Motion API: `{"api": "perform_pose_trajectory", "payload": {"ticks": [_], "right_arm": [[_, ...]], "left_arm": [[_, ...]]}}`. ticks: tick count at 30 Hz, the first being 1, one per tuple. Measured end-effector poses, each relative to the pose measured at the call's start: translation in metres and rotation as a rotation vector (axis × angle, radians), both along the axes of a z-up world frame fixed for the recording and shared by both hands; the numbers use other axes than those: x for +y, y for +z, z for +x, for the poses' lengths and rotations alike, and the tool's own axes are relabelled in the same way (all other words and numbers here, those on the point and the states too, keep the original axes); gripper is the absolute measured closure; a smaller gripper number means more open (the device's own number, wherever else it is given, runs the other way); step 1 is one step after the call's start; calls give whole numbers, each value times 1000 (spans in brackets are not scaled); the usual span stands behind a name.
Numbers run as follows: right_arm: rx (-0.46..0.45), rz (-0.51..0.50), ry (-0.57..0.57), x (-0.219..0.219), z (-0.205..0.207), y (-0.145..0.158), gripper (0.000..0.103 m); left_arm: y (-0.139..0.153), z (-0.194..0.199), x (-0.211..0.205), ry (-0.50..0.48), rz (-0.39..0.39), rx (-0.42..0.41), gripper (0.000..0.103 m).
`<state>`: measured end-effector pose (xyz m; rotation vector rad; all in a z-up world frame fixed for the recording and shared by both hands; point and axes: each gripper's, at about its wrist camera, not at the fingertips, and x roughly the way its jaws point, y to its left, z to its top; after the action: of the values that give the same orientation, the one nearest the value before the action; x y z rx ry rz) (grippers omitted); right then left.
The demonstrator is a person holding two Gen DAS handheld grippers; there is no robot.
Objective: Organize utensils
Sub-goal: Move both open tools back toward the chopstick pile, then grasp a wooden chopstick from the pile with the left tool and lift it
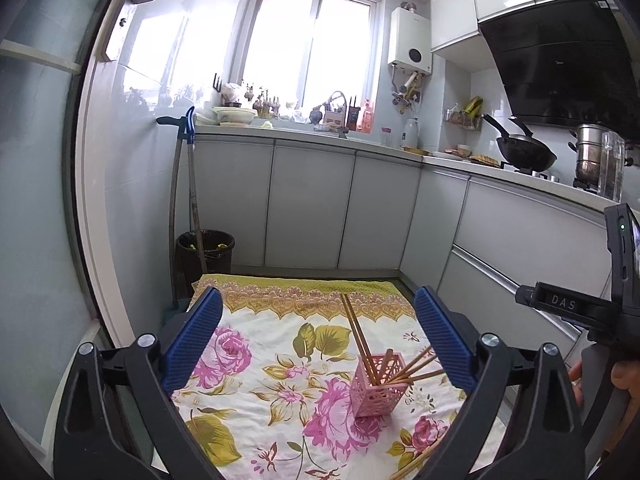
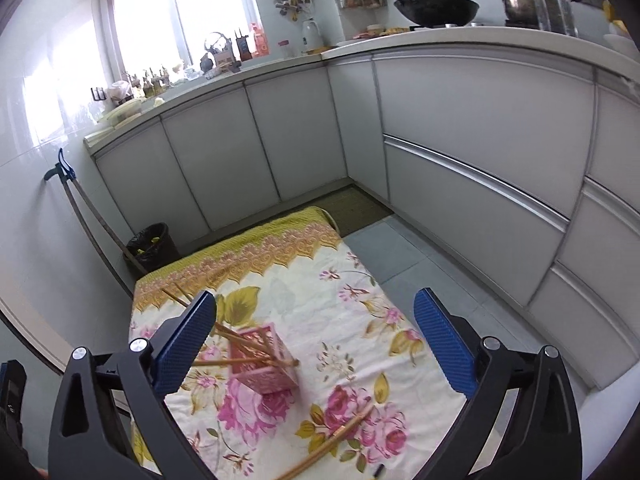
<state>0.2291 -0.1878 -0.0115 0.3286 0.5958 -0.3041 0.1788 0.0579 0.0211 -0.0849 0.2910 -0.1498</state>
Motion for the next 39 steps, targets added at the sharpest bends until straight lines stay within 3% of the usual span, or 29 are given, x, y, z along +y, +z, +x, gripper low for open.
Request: {"api": "perform_pose_trajectory", "payload": {"ticks": [8, 13, 16, 18, 23, 28, 32, 39], "right_arm": [[266, 51, -71, -51, -59, -96, 7], [295, 153, -88, -69, -98, -143, 7], [280, 227, -114, -82, -118, -168, 7], [317, 255, -116, -89, -119, -180, 7], [332, 309, -105, -97, -121, -189, 7], [352, 350, -92, -103, -121, -198, 7], [357, 380, -83, -107, -122, -201, 7], [360, 389, -61, -106, -120, -202, 7]], "left_arm": [[-36, -10, -44, -245, 127, 153, 7], [-84, 3, -81, -449, 236, 381, 9], [-117, 5, -111, -558, 352, 481, 13], [-142, 8, -129, -618, 417, 556, 17], [-196, 19, -169, -695, 564, 676, 38], [-224, 40, -194, -722, 652, 725, 64], [-239, 57, -210, -748, 721, 746, 76], [-246, 77, -221, -772, 754, 764, 76]]}}
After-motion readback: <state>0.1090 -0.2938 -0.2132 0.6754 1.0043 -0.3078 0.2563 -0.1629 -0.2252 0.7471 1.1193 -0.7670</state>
